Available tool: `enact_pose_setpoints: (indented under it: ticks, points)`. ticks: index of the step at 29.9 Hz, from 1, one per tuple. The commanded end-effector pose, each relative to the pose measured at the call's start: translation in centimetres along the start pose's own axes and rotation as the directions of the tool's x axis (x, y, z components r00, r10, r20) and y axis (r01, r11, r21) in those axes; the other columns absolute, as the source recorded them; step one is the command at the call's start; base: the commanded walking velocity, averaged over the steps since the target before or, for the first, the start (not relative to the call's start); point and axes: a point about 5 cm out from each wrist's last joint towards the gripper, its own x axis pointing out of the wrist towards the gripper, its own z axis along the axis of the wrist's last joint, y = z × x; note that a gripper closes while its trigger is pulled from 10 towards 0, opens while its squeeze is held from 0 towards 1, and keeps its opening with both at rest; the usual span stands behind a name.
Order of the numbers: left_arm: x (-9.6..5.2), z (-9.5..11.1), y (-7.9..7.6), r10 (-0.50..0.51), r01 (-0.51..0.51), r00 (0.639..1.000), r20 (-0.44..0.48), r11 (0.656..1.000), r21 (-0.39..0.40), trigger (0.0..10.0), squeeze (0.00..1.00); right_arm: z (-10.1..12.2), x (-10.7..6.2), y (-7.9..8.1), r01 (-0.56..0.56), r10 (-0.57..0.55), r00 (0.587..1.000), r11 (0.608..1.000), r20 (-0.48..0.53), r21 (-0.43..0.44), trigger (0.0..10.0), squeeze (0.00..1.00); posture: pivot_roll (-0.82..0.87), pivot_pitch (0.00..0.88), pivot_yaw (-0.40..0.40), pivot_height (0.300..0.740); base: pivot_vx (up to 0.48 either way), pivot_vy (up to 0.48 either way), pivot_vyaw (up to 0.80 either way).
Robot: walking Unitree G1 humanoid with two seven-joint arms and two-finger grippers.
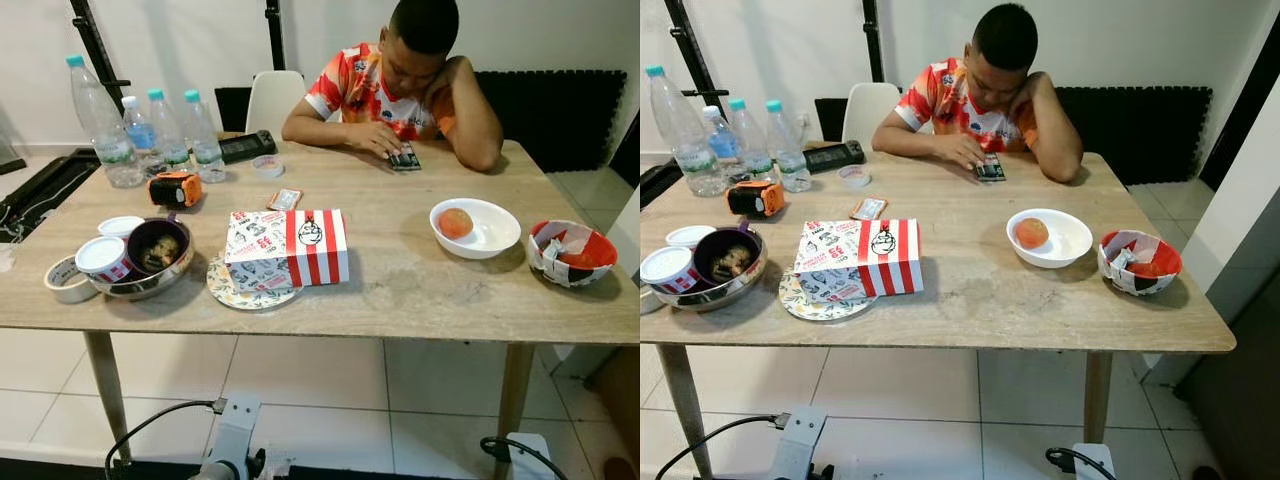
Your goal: Restocking fridge
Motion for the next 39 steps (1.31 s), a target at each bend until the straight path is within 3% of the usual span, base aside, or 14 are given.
enact_pose_setpoints:
  ticks: [1,10,13,28,39]
  points:
    - [-0.2,-0.5,0.6,0.016,-0.017,1.000,-0.019,1.000,-0.015,10.0,0.00,-0.1,0.0,0.3,-0.003,0.003,1.000,1.000,-0.008,0.019,10.0,0.00,-0.05,0.000,-0.001,0.740,0.000,0.000,0.00]
    - [-0.2,-1.0,0.6,0.031,-0.032,0.999,-0.037,0.999,-0.030,10.0,0.00,0.6,0.1,0.6,-0.005,0.005,1.000,1.000,0.007,0.007,10.0,0.00,-0.04,0.000,0.030,0.740,0.000,0.000,0.00]
    - [-0.3,-1.3,0.5,0.025,-0.025,0.998,-0.053,1.000,0.011,10.0,0.00,0.6,0.1,0.6,-0.004,0.004,1.000,1.000,0.007,-0.007,10.0,0.00,-0.03,0.000,0.016,0.740,0.000,0.000,0.00]
    - [-0.2,-1.1,0.1,0.044,-0.044,0.999,-0.030,0.999,-0.021,10.0,0.00,0.0,0.0,1.6,-0.020,0.019,1.000,0.999,-0.009,-0.044,10.0,0.00,-0.01,0.000,-0.016,0.740,0.000,0.000,0.00]
    - [0.1,-0.2,-0.3,0.086,-0.087,0.996,-0.029,0.994,-0.061,10.0,0.00,0.7,0.2,0.5,-0.004,0.004,1.000,0.998,-0.013,-0.068,10.0,0.00,0.01,0.000,-0.069,0.740,0.000,0.000,0.00]
